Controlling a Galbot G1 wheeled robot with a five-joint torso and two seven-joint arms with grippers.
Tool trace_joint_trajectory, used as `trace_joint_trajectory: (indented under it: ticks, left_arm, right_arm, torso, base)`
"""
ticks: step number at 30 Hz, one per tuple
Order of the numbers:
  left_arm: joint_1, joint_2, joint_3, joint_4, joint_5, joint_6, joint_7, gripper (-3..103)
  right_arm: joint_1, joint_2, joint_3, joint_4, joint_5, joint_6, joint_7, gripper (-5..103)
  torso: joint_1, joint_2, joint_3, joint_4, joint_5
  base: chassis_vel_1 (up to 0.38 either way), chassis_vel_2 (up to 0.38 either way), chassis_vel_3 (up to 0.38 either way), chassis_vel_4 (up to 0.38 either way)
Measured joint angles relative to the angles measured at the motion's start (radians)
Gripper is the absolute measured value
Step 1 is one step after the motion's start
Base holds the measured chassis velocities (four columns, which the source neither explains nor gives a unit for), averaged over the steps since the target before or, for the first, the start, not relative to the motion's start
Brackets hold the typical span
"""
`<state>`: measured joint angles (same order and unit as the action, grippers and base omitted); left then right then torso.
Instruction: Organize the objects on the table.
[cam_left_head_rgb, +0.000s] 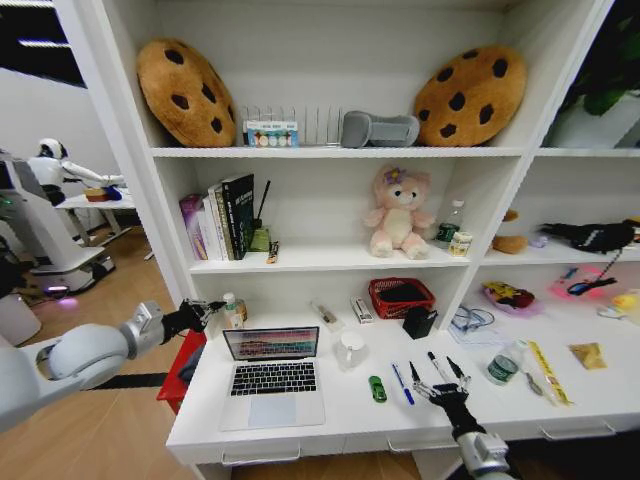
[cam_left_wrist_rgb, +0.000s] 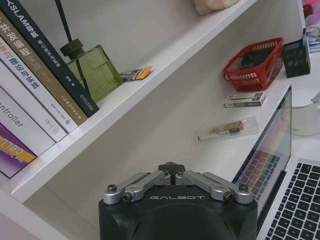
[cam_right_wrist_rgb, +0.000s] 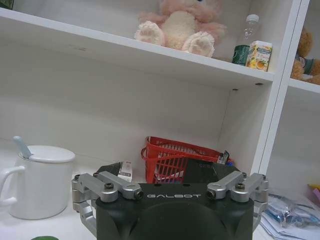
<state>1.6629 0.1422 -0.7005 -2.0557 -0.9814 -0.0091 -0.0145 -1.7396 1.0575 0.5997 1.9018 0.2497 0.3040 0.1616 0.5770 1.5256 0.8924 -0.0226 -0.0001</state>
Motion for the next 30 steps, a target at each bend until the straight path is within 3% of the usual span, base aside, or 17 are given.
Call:
trace_joint_trajectory:
  ticks: [8,19,25,30]
  left_arm:
    - [0.011,0.012,-0.016,0.043,0.001,-0.002,-0.019,0]
    - [-0.009,-0.039,-0.005,0.087,0.026,0.026,-0.046,0]
    - [-0.012,-0.029,-0.016,0.088,0.011,0.05,-0.069,0]
    - [-0.009,-0.051,0.008,0.085,0.055,0.064,-0.07,0]
  right_arm:
    - [0.001,0.022,-0.025,-0.012,-0.018,-0.002,0.004,100]
    - [0.007,0.025,-0.039,-0.008,-0.026,-0.017,0.013,100]
    - [0.019,0.032,-0.06,-0.009,-0.028,-0.029,0.019,100]
    - [0.023,0.036,-0.069,-0.009,-0.03,-0.032,0.021,100]
  torso:
    - [0.0,0.0,0.0,0.0,0.0001]
    - [0.0,0.0,0.0,0.0001,-0.0002]
    - [0.0,0.0,0.0,-0.0002,0.0003]
    - [0.0,0.0,0.0,0.0,0.0]
  base:
    - [0.0,0.0,0.0,0.0]
    - [0.0,0.0,0.0,0.0]
    - [0.0,0.0,0.0,0.0]
    - [0.0,0.0,0.0,0.0]
